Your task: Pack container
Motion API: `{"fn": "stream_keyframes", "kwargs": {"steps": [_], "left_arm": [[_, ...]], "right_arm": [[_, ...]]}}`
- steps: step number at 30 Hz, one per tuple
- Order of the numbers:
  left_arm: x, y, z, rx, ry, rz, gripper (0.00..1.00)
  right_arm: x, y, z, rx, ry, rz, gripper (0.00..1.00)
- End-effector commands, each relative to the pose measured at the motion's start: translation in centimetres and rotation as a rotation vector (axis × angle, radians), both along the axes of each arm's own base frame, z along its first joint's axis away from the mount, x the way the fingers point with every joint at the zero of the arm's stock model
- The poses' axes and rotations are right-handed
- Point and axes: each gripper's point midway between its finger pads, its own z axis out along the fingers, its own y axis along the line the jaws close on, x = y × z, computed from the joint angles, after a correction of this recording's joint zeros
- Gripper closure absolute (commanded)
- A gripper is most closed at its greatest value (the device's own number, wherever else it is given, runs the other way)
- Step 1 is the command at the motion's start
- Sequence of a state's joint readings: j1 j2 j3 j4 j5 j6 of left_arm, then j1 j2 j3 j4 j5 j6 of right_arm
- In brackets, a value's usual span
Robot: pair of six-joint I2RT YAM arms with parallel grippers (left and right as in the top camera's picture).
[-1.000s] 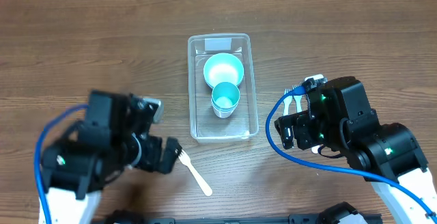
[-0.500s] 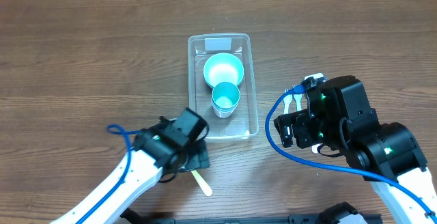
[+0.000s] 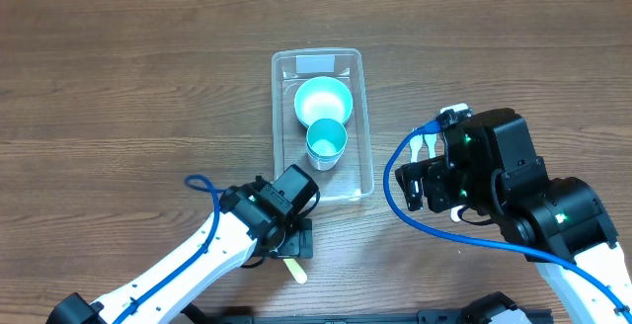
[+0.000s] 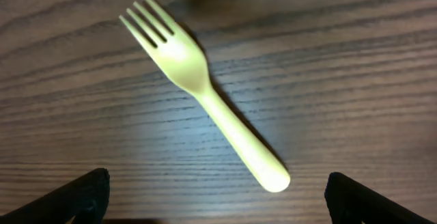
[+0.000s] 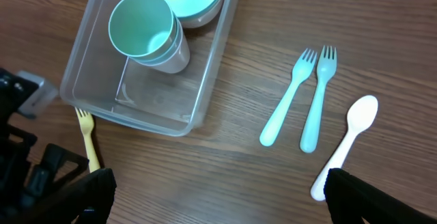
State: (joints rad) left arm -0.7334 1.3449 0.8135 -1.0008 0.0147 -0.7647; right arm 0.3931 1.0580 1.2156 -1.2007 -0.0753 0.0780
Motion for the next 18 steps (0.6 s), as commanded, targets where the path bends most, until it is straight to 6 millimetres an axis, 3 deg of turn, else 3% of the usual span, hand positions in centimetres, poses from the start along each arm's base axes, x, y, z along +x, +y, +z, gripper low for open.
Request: {"fn": "stream_keyframes", "kwargs": {"steps": [1, 8, 18], "left_arm": [[-1.6, 1.2, -1.8, 0.041, 0.051, 0.115, 0.01], [0.7, 1.0, -2.4, 0.029, -0.063, 0.241, 0.10], [-0.9, 2.4, -5.2, 0.046, -0.041, 0.410, 0.18]], "right_arm": [[0.3, 0.1, 0.3, 0.014, -0.015, -0.005, 0.00], [0.4, 0.2, 0.3, 0.017, -0.021, -0.005, 0.00], [0.4, 0.2, 0.4, 0.019, -0.020, -0.003, 0.00]]}}
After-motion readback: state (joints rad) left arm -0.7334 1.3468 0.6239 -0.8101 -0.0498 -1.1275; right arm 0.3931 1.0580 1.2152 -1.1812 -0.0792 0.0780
